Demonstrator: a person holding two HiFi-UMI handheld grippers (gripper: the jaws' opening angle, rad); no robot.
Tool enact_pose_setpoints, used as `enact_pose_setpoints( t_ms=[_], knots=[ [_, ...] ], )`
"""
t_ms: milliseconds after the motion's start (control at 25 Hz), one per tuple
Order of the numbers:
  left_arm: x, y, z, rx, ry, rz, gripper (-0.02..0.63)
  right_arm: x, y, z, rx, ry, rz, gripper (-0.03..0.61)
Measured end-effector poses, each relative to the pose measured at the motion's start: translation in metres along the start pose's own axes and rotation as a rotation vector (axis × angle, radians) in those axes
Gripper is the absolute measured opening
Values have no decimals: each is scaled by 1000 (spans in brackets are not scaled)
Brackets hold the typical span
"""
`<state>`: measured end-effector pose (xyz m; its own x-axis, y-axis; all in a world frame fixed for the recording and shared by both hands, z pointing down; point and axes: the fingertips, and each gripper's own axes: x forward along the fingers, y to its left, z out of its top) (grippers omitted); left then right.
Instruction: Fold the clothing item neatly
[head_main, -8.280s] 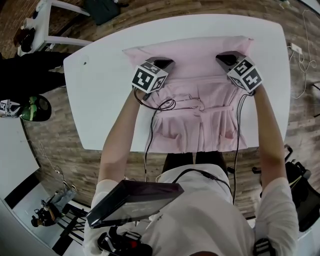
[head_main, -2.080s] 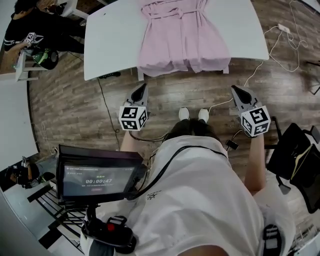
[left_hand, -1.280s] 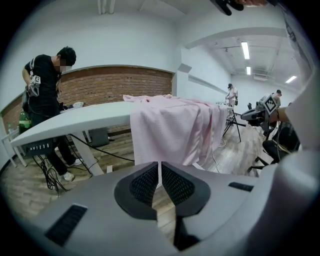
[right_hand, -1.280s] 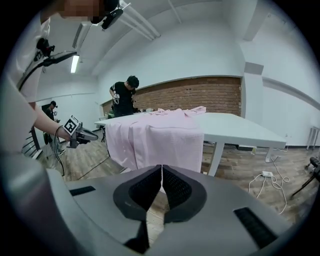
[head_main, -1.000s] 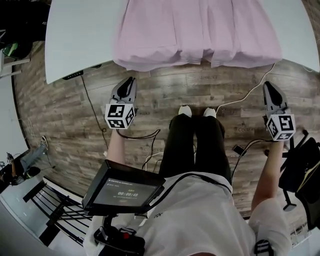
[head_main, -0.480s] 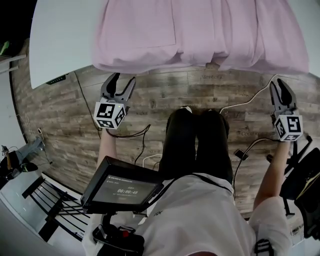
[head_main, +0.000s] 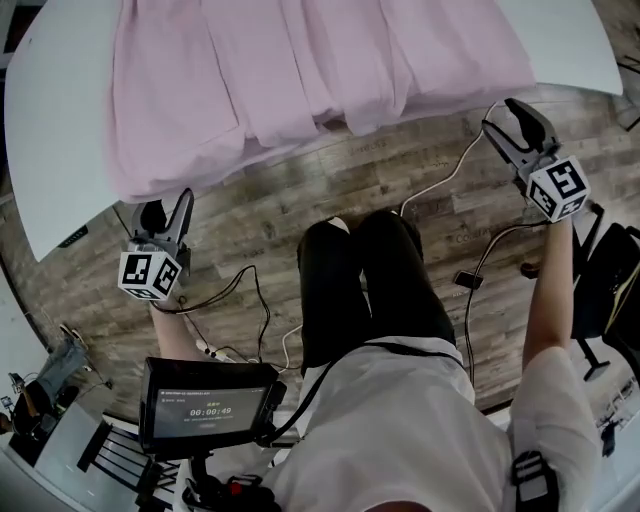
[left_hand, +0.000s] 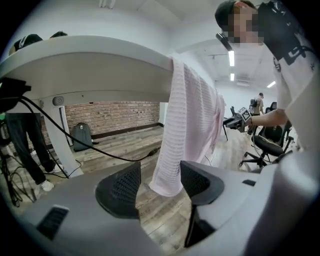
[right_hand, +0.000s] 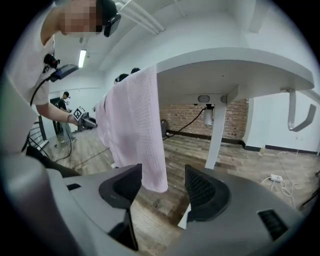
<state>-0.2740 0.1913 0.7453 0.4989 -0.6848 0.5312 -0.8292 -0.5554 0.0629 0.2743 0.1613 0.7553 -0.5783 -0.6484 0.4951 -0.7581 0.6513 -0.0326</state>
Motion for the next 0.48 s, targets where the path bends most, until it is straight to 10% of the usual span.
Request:
enact_pose_setpoints(
  t_ms=[160,240,480],
  knots=[
    [7,-4,11,8,-2,-29,187,30,4,20,19,-21,122,249],
    [8,-9,16,2,-2,-42,33,36,12,24,4,-17,159,75],
    [-17,-34,28,-85,13,-102,17,11,37,41,34,-5,223,12]
  ],
)
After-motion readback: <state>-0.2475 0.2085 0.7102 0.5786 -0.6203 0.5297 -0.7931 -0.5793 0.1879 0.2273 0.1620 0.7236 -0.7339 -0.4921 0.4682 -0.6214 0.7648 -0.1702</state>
